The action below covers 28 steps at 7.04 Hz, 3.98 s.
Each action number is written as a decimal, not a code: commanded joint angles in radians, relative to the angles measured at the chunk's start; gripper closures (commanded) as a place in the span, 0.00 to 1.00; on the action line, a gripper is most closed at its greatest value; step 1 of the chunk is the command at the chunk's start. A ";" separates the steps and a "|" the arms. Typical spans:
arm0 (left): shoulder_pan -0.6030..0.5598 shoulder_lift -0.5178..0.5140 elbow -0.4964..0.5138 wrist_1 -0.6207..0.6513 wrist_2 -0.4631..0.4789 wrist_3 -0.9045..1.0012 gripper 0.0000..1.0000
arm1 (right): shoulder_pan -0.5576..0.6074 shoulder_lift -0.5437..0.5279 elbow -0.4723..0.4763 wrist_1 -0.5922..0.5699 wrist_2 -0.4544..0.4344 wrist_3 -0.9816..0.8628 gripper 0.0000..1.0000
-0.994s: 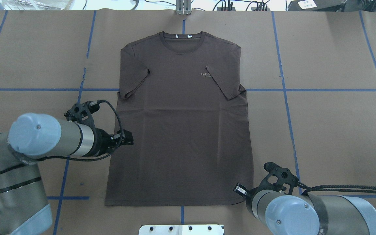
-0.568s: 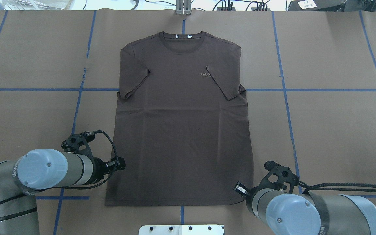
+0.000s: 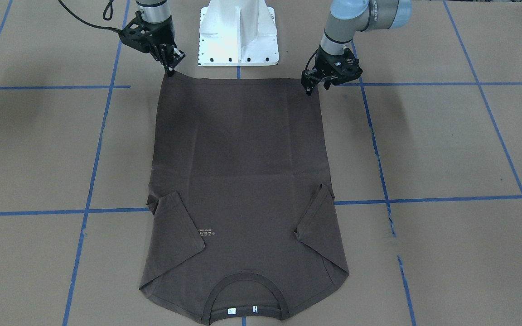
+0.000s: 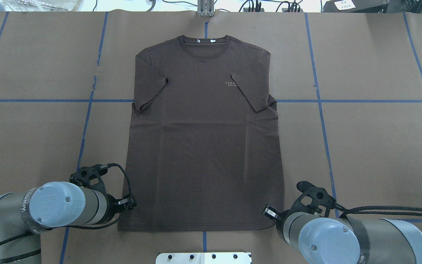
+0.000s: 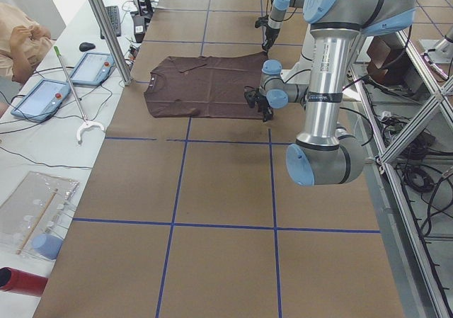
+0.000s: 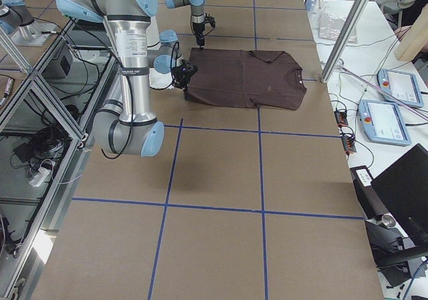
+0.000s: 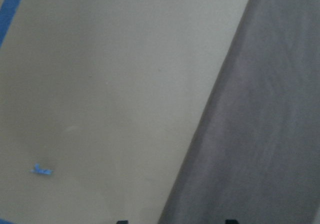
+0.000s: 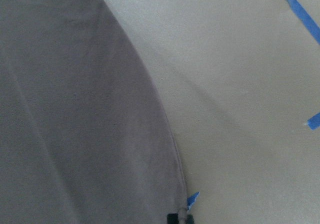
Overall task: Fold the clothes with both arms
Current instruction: 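Move the left gripper to the other hem corner nearest the robot, then grasp both hem corners with both grippers and lift, then carry the hem over toward the collar with both grippers and release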
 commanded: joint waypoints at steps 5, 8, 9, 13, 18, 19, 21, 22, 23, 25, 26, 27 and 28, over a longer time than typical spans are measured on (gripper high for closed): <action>0.045 0.000 -0.001 0.007 -0.028 -0.012 0.61 | 0.001 -0.001 0.000 0.000 0.000 0.000 1.00; 0.045 0.000 -0.074 0.075 -0.068 -0.017 1.00 | 0.003 -0.001 0.006 0.000 0.000 0.000 1.00; 0.046 -0.003 -0.175 0.182 -0.109 -0.017 1.00 | -0.014 -0.006 0.038 -0.002 0.000 0.002 1.00; -0.013 -0.038 -0.209 0.219 -0.169 0.009 1.00 | 0.045 0.014 0.150 -0.100 0.006 -0.024 1.00; -0.492 -0.348 0.267 0.073 -0.172 0.367 1.00 | 0.510 0.340 -0.315 -0.031 0.165 -0.437 1.00; -0.547 -0.356 0.319 0.030 -0.171 0.373 1.00 | 0.571 0.378 -0.485 0.109 0.193 -0.442 1.00; -0.591 -0.450 0.519 -0.074 -0.104 0.411 1.00 | 0.687 0.495 -0.732 0.233 0.288 -0.524 1.00; -0.591 -0.485 0.581 -0.115 -0.100 0.408 1.00 | 0.693 0.555 -0.823 0.245 0.290 -0.532 1.00; -0.592 -0.500 0.616 -0.145 -0.094 0.407 1.00 | 0.693 0.579 -0.900 0.327 0.290 -0.531 1.00; -0.592 -0.537 0.716 -0.209 -0.065 0.407 1.00 | 0.699 0.588 -0.940 0.365 0.290 -0.550 1.00; -0.592 -0.539 0.770 -0.272 -0.045 0.408 0.98 | 0.701 0.605 -0.977 0.368 0.288 -0.576 1.00; -0.592 -0.533 0.775 -0.280 -0.045 0.410 0.78 | 0.698 0.610 -0.991 0.371 0.284 -0.577 0.48; -0.592 -0.523 0.763 -0.275 -0.046 0.413 0.70 | 0.698 0.610 -0.984 0.380 0.281 -0.574 0.32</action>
